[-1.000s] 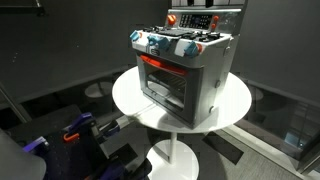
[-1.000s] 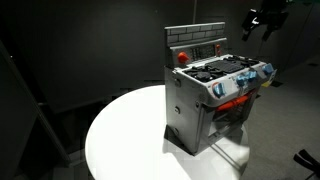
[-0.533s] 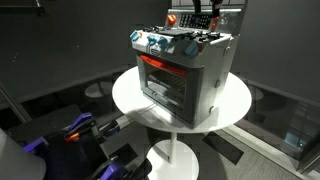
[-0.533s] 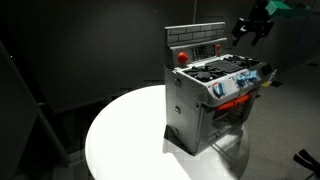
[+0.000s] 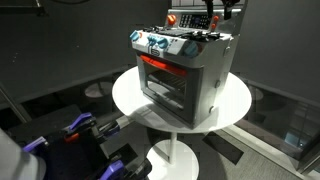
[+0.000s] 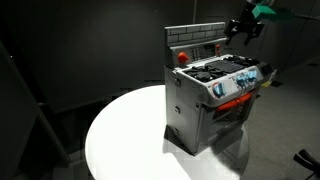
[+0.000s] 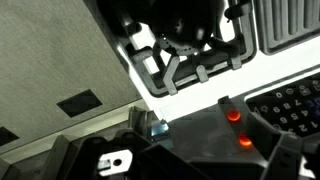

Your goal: Press the top button on the right side of the stove

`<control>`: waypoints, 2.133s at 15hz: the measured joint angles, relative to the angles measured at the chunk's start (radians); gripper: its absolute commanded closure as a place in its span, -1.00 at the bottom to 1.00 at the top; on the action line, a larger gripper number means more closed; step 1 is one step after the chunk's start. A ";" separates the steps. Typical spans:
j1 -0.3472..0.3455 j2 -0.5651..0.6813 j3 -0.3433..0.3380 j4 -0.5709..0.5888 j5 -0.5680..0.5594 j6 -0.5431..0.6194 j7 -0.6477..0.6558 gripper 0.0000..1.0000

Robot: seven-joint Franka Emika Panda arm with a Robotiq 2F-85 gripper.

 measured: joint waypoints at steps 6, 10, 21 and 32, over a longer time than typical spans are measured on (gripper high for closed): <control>0.014 0.074 -0.016 0.082 0.000 0.000 0.029 -1.00; 0.026 0.104 -0.020 0.113 0.000 -0.001 0.035 -1.00; 0.030 0.139 -0.022 0.162 0.002 -0.038 0.036 -1.00; 0.034 0.170 -0.023 0.190 0.009 -0.050 0.036 -1.00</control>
